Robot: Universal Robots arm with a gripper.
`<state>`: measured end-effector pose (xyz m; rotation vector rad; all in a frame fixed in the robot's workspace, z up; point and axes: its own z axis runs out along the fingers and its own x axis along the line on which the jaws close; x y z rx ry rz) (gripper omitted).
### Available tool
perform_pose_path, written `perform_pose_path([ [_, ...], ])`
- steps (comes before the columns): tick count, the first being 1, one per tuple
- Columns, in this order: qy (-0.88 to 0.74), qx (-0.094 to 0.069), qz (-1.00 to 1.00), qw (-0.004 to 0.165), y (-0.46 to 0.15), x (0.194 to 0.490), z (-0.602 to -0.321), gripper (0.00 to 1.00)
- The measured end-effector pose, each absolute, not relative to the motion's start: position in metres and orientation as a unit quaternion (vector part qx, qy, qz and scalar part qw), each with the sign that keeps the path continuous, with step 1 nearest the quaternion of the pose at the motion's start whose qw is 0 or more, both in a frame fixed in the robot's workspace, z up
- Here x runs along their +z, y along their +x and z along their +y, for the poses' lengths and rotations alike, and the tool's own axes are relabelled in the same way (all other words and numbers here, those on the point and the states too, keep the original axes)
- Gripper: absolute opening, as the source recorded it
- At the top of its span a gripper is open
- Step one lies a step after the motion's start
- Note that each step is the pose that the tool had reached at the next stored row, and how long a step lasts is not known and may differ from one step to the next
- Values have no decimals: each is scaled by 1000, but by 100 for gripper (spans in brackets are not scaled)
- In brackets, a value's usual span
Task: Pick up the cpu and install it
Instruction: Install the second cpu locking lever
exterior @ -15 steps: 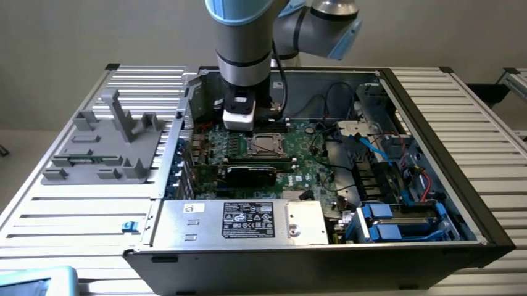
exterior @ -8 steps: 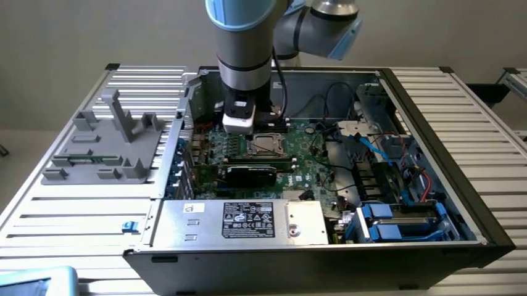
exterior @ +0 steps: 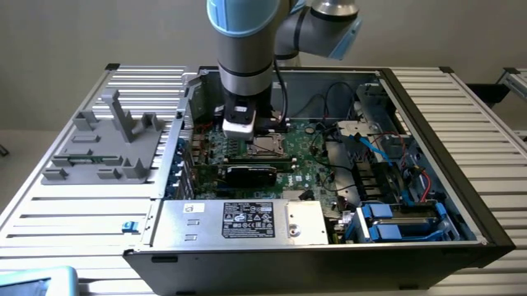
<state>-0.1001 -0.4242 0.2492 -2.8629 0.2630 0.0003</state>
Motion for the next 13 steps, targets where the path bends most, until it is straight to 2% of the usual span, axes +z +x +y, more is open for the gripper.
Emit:
perform_pose_path([
  [5, -986, 0, 98, 133, -100, 243, -425, 11],
  [13, -986, 12, 103, 132, -100, 240, -425, 11],
])
